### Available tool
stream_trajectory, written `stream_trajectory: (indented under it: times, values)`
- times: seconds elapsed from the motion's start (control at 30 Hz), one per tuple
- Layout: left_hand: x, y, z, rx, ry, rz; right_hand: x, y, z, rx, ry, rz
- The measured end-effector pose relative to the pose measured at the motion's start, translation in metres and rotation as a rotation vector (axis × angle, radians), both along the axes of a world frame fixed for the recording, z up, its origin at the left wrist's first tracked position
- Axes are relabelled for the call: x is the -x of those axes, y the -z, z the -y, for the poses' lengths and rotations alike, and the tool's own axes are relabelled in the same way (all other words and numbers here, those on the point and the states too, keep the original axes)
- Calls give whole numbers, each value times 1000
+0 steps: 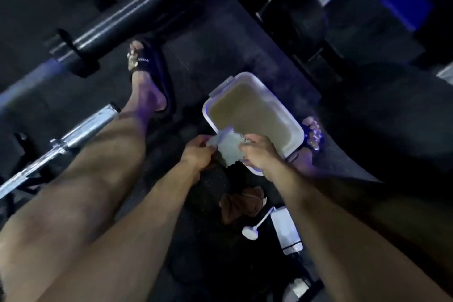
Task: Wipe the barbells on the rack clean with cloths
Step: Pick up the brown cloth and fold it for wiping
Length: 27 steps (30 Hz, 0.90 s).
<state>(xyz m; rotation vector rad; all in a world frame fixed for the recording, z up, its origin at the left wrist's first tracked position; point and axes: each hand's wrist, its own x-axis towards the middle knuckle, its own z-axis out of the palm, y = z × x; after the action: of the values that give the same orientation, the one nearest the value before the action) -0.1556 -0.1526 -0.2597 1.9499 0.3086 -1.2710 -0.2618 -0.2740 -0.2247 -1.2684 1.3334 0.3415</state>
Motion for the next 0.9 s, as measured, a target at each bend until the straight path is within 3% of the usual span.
stream_trajectory:
  times: [0.1, 0.2, 0.33, 0.57, 0.67, 0.83, 0.9]
  values:
    - [-8, 20, 6, -29, -34, 74, -3, 57, 1, 39, -58, 17]
    - [-15, 38, 9, -61, -30, 197, -23, 53, 1, 86, -102, -13]
    - [-23, 71, 2, -85, -44, 148, -30, 57, 1, 96, -165, -64]
    - [5, 54, -9, -41, -137, 61, -9, 52, 6, 127, -130, -32]
    - [30, 70, -29, -164, 109, 93, -2, 50, 13, 142, -106, -16]
    - [86, 81, -45, -154, 753, -168, 6, 58, 16, 192, -84, 21]
    - [104, 94, -56, -200, 1055, -181, 8, 64, 16, 198, -99, 34]
